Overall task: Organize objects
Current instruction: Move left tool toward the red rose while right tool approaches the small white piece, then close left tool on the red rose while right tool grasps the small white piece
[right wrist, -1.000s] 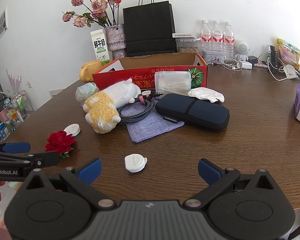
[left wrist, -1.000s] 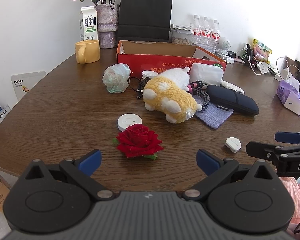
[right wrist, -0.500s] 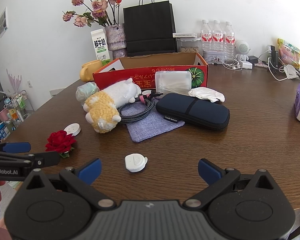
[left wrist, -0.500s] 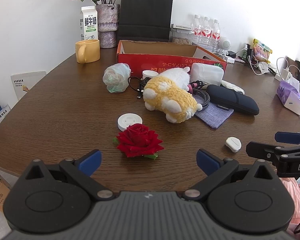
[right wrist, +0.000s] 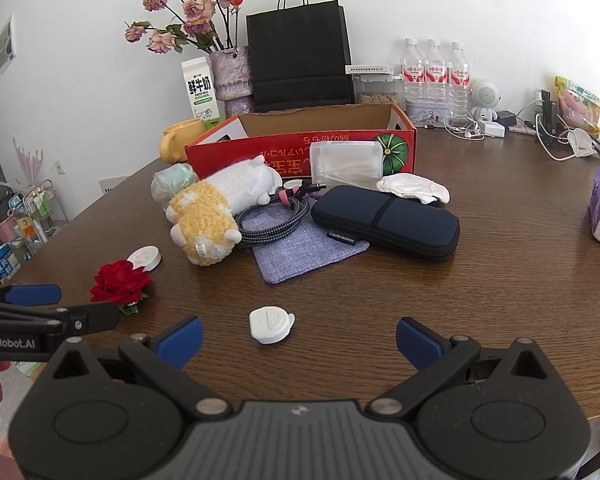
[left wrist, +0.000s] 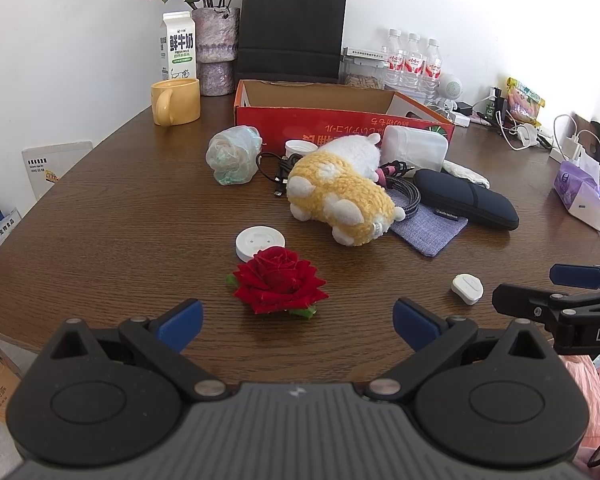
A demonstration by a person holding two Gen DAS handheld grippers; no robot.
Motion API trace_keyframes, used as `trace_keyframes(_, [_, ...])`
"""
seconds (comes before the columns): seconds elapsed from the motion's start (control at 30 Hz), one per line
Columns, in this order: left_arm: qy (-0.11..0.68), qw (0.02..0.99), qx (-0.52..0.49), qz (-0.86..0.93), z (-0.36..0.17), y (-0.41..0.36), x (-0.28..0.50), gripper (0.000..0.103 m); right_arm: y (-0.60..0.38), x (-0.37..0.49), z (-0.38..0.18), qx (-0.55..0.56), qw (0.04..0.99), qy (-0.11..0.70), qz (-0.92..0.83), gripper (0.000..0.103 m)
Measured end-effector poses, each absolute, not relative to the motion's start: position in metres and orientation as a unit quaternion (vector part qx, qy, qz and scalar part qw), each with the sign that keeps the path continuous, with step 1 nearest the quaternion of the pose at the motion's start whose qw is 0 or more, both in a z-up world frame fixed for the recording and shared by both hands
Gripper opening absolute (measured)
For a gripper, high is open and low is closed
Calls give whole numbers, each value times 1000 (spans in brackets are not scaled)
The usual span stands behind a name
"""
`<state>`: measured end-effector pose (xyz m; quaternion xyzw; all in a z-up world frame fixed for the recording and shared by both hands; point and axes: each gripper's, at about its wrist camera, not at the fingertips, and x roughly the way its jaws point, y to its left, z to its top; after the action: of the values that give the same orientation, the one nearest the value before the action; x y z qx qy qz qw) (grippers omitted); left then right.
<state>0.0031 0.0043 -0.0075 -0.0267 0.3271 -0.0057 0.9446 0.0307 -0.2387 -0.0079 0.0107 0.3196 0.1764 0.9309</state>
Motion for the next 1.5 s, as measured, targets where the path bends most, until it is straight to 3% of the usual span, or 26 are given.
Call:
trace_keyframes(0.63, [338,941,-32,7,-16,12,13,103,-232,35,-20,-12,928,328,176,101])
trace_keyframes(1.2, [356,934,-25,25,-35,13,47,103,-214,52,-38,-55,930,307,193,67])
trace_keyframes(1.37, [363,931,-26,36,-35,13,53,103,-217,50,-37,-54,931,295,207,34])
trace_keyframes(1.43, [368,929,-23,36,-34,13,55,103,-217,49,-37,-53,930,293,214,25])
trace_keyframes(1.5, [370,928,-21,38,-34,11,54,103,-218,50,-38,-49,930,291,220,25])
